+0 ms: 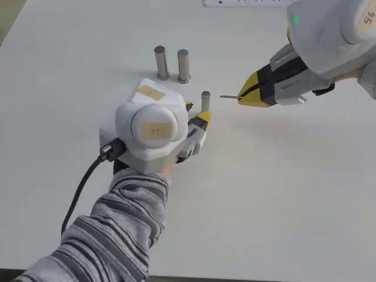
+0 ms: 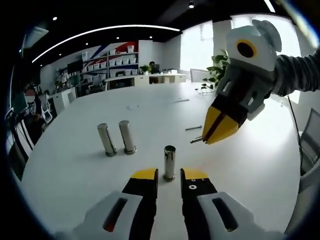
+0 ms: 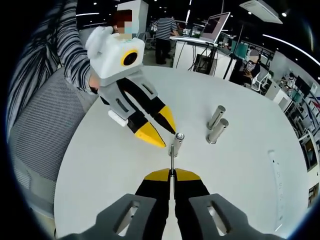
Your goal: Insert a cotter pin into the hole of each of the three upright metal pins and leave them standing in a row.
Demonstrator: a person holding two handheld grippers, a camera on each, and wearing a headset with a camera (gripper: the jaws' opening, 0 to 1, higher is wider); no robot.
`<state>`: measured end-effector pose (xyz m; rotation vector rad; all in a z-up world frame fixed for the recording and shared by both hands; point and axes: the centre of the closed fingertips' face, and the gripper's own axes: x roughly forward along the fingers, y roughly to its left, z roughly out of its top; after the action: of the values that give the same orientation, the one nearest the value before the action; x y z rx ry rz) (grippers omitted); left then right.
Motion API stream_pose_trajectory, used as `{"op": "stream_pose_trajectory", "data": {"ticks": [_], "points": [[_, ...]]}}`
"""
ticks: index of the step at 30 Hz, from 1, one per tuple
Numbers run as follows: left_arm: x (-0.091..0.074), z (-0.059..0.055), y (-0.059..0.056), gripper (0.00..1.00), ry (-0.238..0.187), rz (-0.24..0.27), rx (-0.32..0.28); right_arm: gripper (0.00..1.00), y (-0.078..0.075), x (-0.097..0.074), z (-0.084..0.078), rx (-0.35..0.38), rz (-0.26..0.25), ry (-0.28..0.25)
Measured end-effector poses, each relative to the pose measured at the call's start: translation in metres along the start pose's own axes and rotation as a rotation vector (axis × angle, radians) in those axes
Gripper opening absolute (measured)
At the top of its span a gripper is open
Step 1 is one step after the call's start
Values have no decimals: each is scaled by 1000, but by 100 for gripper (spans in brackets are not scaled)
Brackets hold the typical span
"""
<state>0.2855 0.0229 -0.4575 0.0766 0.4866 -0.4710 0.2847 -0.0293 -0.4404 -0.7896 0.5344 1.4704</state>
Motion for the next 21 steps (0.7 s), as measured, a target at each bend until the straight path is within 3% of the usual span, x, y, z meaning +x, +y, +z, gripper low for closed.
{"op": "stream_pose_trajectory", "data": {"ticks": [9,21], "points": [[14,-3,1,12,7,42,-122,0,-7,5,-1,25,-15,-27],[19,-5,0,10,10,59,-156,0,-11,15,7,47,-15,-54]]}}
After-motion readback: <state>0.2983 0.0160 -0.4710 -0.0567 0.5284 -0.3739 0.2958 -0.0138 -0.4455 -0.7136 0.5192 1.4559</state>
